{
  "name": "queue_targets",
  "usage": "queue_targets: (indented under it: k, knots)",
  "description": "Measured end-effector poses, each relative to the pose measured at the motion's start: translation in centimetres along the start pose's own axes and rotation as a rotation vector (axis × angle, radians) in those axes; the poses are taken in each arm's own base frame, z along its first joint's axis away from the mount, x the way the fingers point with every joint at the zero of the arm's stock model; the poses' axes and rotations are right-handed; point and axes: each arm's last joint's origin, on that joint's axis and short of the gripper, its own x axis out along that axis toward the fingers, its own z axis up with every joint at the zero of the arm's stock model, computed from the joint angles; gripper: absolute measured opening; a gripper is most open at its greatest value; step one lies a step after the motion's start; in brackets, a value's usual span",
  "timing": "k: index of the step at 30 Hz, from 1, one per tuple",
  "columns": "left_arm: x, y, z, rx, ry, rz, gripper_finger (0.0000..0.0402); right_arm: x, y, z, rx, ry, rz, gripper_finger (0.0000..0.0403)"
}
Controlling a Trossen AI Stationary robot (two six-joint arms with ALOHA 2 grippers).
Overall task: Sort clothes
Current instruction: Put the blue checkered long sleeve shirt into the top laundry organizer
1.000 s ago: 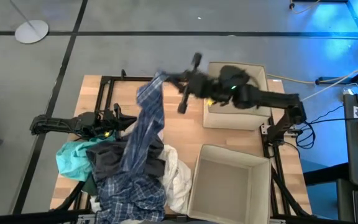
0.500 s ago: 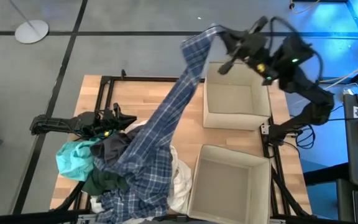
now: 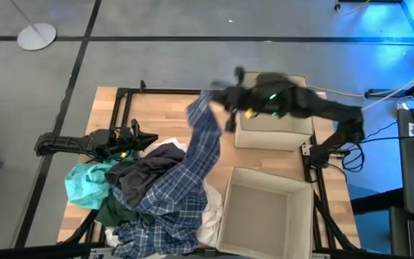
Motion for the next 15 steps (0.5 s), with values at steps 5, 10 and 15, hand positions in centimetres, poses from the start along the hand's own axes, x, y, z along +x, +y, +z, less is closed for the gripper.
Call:
queue_targets:
  k: [5, 10, 15]
  knots:
    - [0.0, 0.0, -0.2, 0.006, 0.017, 0.001, 0.0029, 4.3, 5.8, -1.3, -0.041, 0.042, 0.211, 0.0008]
    - [0.0, 0.0, -0.2, 0.002, 0.017, 0.001, 0.0029, 7.0, 11.0, -2.7, -0.082, 0.077, 0.326, 0.0010]
    - [0.0, 0.0, -0.2, 0.005, 0.020, 0.002, 0.0029, 9.0, 14.7, -4.4, -0.091, 0.134, 0.397, 0.0012]
